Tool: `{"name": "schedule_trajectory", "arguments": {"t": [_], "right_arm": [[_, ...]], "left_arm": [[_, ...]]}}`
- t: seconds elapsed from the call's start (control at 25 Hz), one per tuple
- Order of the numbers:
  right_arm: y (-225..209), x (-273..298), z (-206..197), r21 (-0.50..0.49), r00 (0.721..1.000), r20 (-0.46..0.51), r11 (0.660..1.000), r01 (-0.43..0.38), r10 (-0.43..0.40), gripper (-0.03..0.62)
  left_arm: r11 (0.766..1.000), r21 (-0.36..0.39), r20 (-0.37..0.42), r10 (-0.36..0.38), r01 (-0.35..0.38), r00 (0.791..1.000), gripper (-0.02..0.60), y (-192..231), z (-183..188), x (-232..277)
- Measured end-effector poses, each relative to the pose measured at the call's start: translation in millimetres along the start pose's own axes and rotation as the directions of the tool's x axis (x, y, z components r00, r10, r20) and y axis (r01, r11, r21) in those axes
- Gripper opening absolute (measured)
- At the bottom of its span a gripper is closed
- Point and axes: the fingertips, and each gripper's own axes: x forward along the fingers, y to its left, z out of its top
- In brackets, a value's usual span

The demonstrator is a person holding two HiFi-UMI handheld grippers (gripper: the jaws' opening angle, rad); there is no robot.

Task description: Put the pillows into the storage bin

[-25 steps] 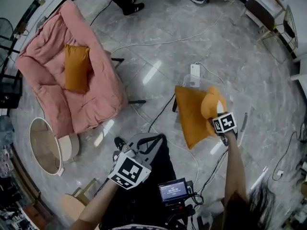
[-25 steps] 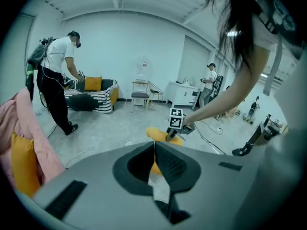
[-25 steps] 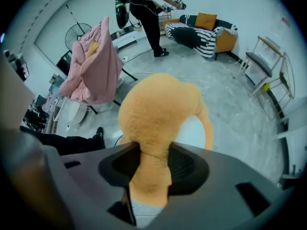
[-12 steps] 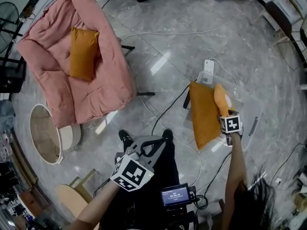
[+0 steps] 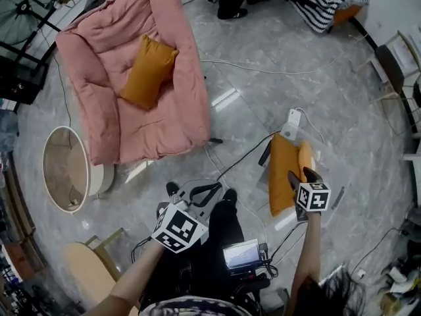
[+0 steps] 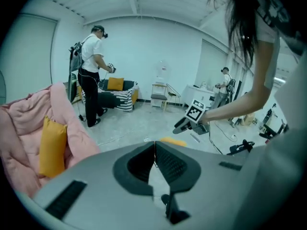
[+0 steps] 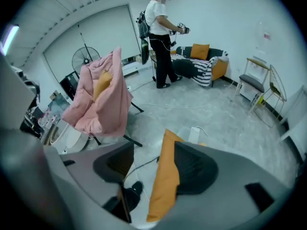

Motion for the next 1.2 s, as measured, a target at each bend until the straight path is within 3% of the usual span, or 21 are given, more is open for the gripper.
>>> {"name": "schedule_trajectory", "arguments": {"t": [0.24,0.52,0.88,1.2], "right_arm": [[110.0,-43.6,76.9,-0.063,0.982,0.132,0.99,-0.124,0.132,0.253],[234.6,-72.6,143.5,-0.153,0.949,0.221,0.969,-0.196,0.226,0.238],[394.0,-67.4,191.7,-0.282,0.915,0.226,0.922,-0.266,0.333,0.238],[501.2,-50.7,210.1,-0.377,0.888,0.195,0.868,-0.323,0.415,0.233]], "left_arm": [[0.996,-0.043,0.06,0.085,-0.082,0.995,0.012,38.9,5.8,-49.3],[0.986,-0.085,0.097,0.15,-0.142,0.984,0.012,86.2,-17.2,-127.2],[0.95,-0.171,0.123,0.282,-0.26,0.951,0.012,168.2,-74.2,-237.6],[0.916,-0.228,0.184,0.372,-0.329,0.91,0.012,208.8,-99.4,-303.8]]}}
